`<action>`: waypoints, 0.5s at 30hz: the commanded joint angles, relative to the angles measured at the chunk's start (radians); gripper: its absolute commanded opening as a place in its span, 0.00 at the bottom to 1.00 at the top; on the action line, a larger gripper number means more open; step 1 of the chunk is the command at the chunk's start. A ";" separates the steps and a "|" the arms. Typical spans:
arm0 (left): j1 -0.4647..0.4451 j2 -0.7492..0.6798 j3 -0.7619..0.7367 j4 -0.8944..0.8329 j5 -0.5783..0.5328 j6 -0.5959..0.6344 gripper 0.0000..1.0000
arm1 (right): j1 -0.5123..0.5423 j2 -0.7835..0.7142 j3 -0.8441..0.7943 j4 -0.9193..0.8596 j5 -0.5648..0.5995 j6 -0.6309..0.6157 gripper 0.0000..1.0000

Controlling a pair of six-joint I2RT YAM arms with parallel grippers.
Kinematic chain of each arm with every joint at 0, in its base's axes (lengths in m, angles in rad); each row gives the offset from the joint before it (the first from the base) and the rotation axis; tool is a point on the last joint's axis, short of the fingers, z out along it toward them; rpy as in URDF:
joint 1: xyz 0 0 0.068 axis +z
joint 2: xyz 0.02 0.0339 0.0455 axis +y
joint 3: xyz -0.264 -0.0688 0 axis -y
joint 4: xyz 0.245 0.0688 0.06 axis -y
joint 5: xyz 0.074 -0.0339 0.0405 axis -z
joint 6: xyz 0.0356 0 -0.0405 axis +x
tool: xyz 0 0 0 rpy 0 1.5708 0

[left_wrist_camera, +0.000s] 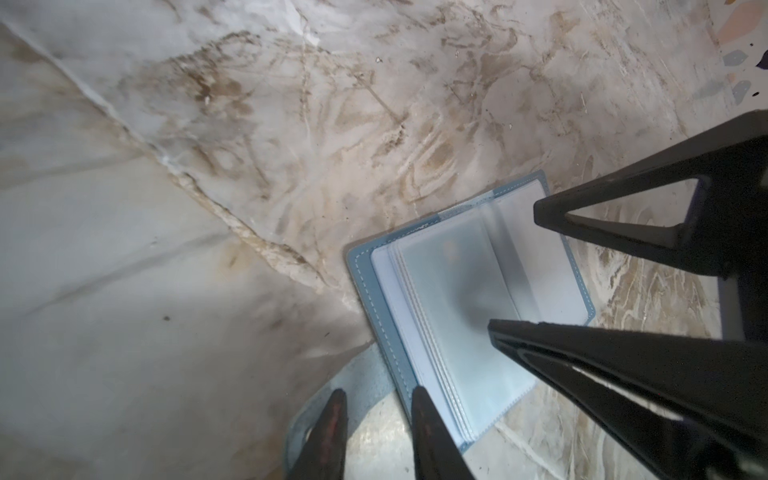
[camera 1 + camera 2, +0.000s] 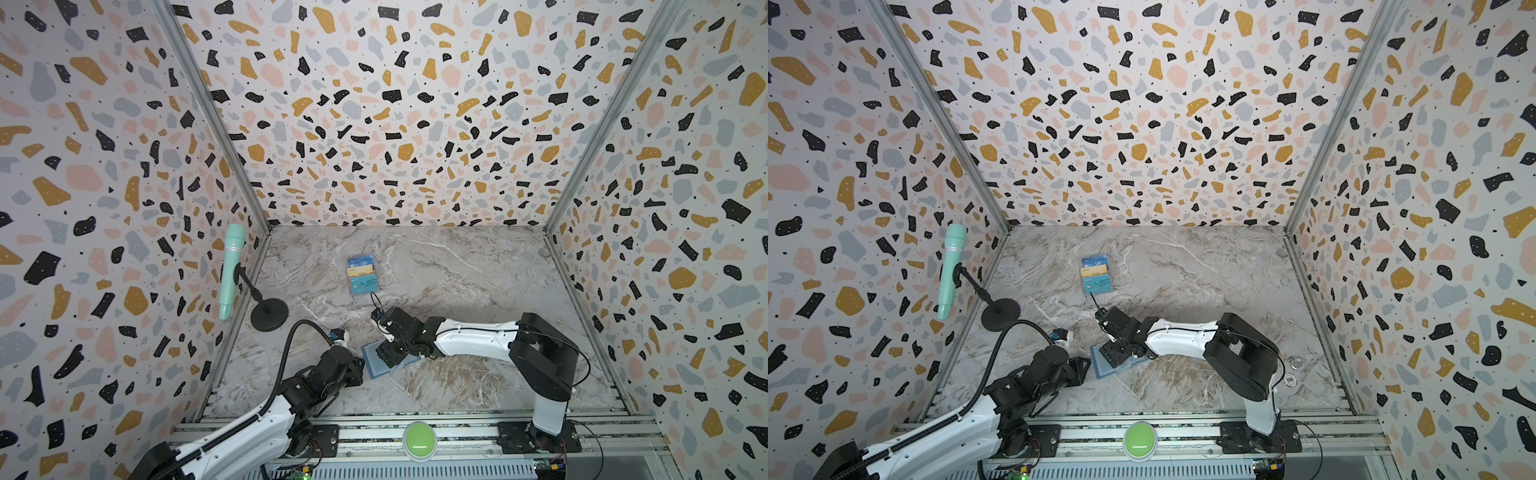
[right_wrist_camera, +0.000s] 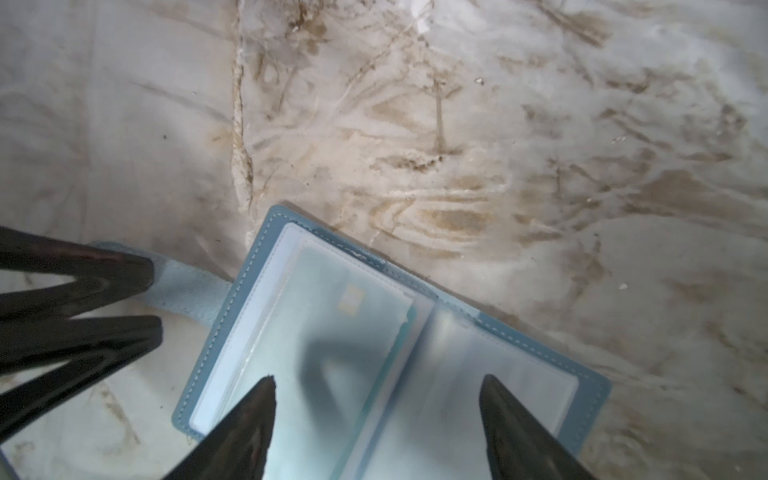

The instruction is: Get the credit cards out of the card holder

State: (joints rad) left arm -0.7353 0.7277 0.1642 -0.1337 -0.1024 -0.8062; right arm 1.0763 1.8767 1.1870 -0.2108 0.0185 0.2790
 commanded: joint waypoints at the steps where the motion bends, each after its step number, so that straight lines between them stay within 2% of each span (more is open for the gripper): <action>1: -0.003 -0.009 -0.025 0.033 -0.002 -0.022 0.29 | 0.016 0.009 0.050 -0.048 -0.003 -0.002 0.77; 11: -0.002 -0.007 -0.079 0.096 -0.002 -0.043 0.28 | 0.044 0.062 0.089 -0.087 -0.015 -0.014 0.78; 15: -0.003 -0.009 -0.084 0.094 -0.011 -0.043 0.28 | 0.044 0.080 0.094 -0.117 0.020 -0.010 0.74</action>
State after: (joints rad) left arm -0.7353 0.7227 0.0986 -0.0525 -0.1062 -0.8413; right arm 1.1206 1.9499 1.2537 -0.2584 0.0093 0.2695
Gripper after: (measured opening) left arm 0.277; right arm 0.750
